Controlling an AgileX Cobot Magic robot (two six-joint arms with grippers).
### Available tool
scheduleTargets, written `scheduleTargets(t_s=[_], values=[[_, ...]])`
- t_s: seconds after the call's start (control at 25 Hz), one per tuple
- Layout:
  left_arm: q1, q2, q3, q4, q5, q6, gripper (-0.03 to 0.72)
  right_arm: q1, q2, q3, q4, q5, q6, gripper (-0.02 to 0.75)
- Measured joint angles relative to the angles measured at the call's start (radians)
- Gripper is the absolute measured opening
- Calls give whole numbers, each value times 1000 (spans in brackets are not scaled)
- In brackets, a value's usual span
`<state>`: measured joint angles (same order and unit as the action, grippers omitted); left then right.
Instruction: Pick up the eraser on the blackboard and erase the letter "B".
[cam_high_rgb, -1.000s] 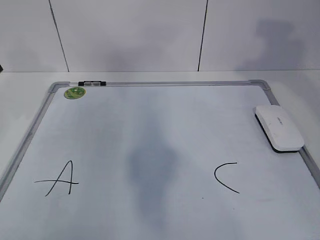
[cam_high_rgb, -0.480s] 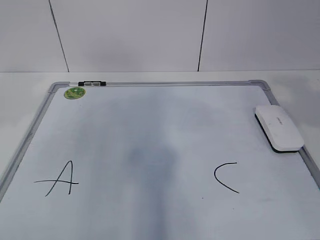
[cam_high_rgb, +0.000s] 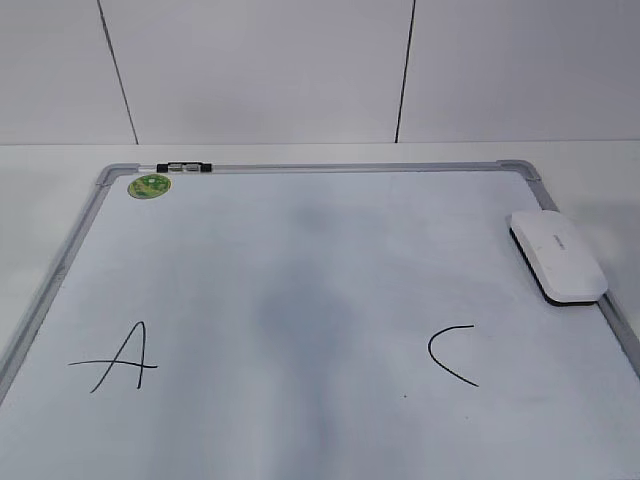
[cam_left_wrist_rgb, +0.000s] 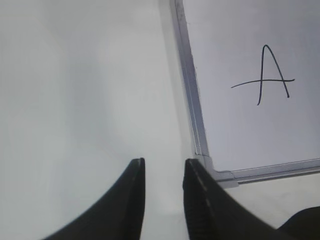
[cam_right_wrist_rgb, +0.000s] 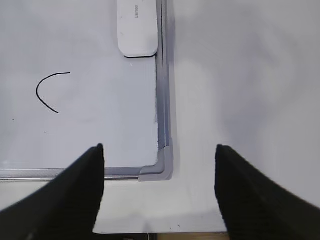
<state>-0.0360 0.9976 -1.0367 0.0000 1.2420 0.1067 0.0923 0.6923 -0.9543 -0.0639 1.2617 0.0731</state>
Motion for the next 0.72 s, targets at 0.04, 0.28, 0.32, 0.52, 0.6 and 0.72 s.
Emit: scheduleTargets(t_s=[0.04,0.28,0.32,0.52,0.6,0.72], values=[[0,-36,6,0,0,0,210,0,-13,11,1,0,0,553],[0,-244,101,0,-7,0,210,0,-84,85,4,0,-6,553],[0,-284,121,0,-17,0,210,0,-103,98,4,0,-8,553],[0,-473,256,0,-52,2,210,0,-244,177,4,0,-64,553],[0,-541,309,-12,-56,2,210,0,-322,204,4,-15,-73,553],[0,-639,384,-18,-58,2,211,0,-432,243,4,-25,-80,553]])
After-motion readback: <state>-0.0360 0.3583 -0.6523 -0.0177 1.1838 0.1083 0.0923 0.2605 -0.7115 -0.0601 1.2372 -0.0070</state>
